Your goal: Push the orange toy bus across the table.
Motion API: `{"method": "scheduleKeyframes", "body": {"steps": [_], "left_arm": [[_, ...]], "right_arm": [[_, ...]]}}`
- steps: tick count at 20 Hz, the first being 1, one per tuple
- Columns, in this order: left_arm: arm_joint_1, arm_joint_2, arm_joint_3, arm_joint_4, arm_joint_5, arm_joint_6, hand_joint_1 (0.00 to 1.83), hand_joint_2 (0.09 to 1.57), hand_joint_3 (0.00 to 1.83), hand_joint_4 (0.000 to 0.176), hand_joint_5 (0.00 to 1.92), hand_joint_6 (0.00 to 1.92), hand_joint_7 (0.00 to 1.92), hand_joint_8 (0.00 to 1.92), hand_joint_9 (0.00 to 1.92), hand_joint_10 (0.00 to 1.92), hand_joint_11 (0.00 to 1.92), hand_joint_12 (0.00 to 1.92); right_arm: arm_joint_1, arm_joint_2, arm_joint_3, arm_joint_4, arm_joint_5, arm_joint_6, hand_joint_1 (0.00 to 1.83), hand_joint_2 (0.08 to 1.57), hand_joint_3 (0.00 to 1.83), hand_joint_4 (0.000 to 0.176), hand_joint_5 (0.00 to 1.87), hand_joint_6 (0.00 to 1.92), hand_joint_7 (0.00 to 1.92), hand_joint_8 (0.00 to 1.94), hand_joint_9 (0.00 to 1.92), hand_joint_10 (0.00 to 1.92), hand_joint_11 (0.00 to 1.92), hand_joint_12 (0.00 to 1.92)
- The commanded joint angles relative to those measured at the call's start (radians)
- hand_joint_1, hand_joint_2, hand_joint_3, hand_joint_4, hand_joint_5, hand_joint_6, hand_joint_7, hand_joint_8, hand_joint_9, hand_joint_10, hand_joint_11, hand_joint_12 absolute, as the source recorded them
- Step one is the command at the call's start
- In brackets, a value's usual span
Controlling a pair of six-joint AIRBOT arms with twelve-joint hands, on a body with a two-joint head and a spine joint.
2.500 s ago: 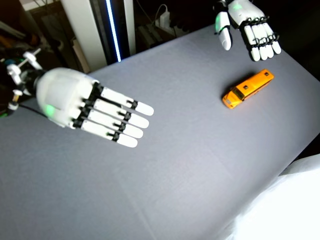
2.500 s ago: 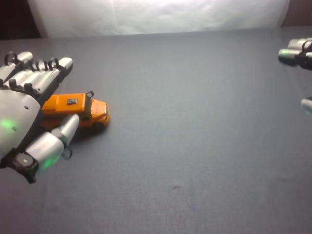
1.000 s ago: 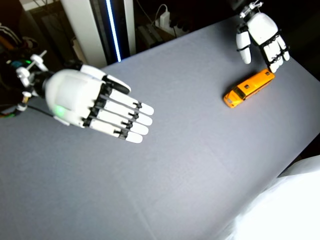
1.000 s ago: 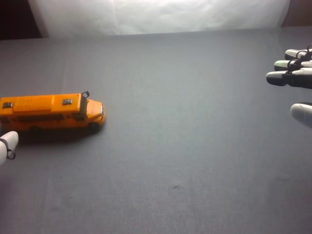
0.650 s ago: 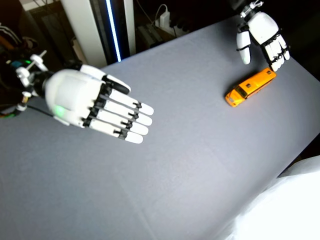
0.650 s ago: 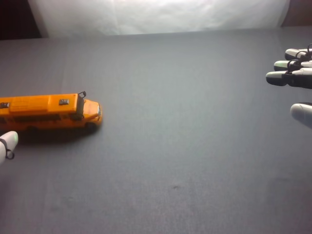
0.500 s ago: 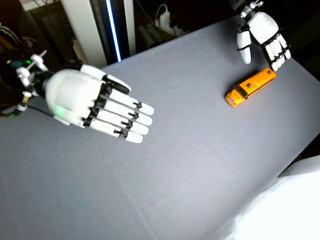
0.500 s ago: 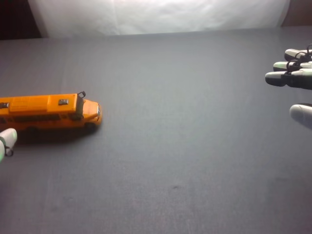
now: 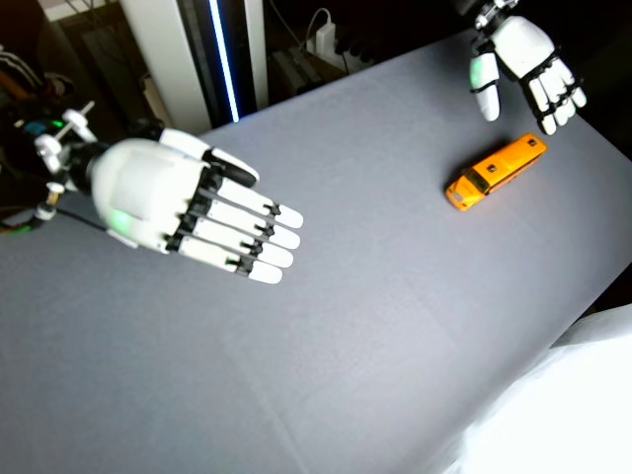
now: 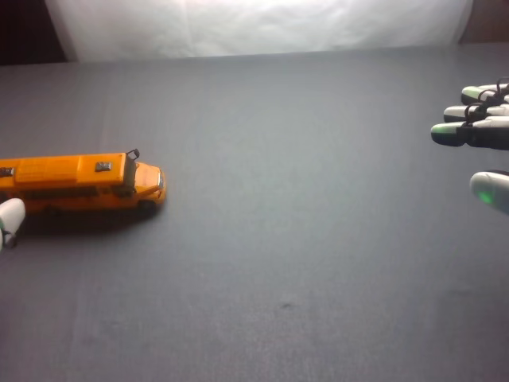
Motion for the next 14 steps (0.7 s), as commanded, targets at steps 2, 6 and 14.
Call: {"method": "scheduleKeyframes", "body": {"steps": [2, 6, 14], "left_arm": [[0.000, -0.002, 0.013, 0.009, -0.076, 0.002, 0.00, 1.36, 0.01, 0.000, 0.25, 0.01, 0.28, 0.01, 0.22, 0.01, 0.11, 0.04], [0.011, -0.009, 0.021, -0.021, -0.064, 0.002, 0.00, 1.34, 0.00, 0.012, 0.22, 0.00, 0.24, 0.00, 0.21, 0.01, 0.12, 0.05], [0.021, -0.040, 0.044, -0.009, 0.005, 0.002, 0.00, 1.42, 0.00, 0.000, 0.25, 0.00, 0.32, 0.00, 0.33, 0.01, 0.20, 0.06]], "right_arm": [[0.008, 0.000, 0.004, 0.013, 0.119, 0.007, 0.33, 1.44, 0.00, 0.002, 0.55, 0.00, 0.40, 0.00, 0.19, 0.01, 0.00, 0.39], [0.008, 0.000, 0.005, 0.013, 0.118, 0.010, 0.36, 1.43, 0.00, 0.000, 0.56, 0.00, 0.41, 0.00, 0.20, 0.00, 0.00, 0.40], [0.008, 0.000, 0.004, 0.012, 0.118, 0.015, 0.39, 1.43, 0.00, 0.001, 0.58, 0.00, 0.41, 0.00, 0.21, 0.00, 0.00, 0.51]]}}
